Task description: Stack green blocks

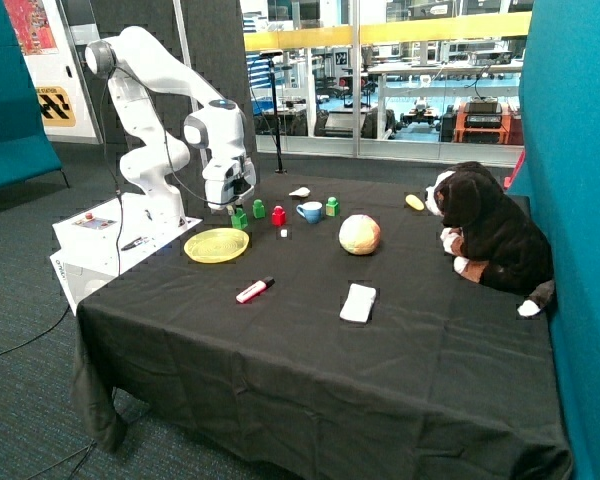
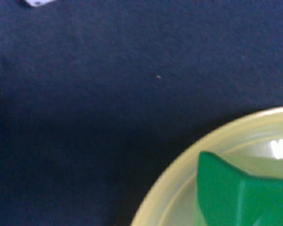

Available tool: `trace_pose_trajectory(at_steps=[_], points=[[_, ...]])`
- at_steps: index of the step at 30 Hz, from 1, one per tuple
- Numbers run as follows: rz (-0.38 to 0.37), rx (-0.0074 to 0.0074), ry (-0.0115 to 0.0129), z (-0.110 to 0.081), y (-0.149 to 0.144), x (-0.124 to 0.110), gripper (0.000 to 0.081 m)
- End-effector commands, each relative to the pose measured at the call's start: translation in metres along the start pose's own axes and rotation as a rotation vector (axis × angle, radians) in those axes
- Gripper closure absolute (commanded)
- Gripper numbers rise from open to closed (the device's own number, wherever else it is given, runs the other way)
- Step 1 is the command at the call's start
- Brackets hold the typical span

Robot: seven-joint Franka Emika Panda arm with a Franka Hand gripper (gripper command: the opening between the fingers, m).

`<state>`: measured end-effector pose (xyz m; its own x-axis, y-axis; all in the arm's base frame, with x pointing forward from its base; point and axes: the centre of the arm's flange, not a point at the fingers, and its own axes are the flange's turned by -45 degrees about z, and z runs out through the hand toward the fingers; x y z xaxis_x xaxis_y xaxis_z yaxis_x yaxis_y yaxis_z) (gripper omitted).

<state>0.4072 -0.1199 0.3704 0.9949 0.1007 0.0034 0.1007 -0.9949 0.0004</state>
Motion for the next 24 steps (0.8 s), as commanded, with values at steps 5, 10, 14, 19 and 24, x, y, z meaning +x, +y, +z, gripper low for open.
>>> trace_pose_trajectory(at_steps=[5, 10, 14, 19, 24], points=[[-0.073, 0.0005, -0.0034, -0.007, -0.031, 0.016, 0.0808], [-0.115, 0.0006, -0.0034, -0.01, -0.048, 0.018, 0.0808], [-0.155, 0.0006, -0.0033, -0.01, -0.062, 0.017, 0.0808], [-0.185, 0.0007, -0.0033, -0.012, -0.075, 0.017, 0.0808], [-0.203, 0.0007, -0.0033, -0.013, -0.083, 0.018, 0.0808]])
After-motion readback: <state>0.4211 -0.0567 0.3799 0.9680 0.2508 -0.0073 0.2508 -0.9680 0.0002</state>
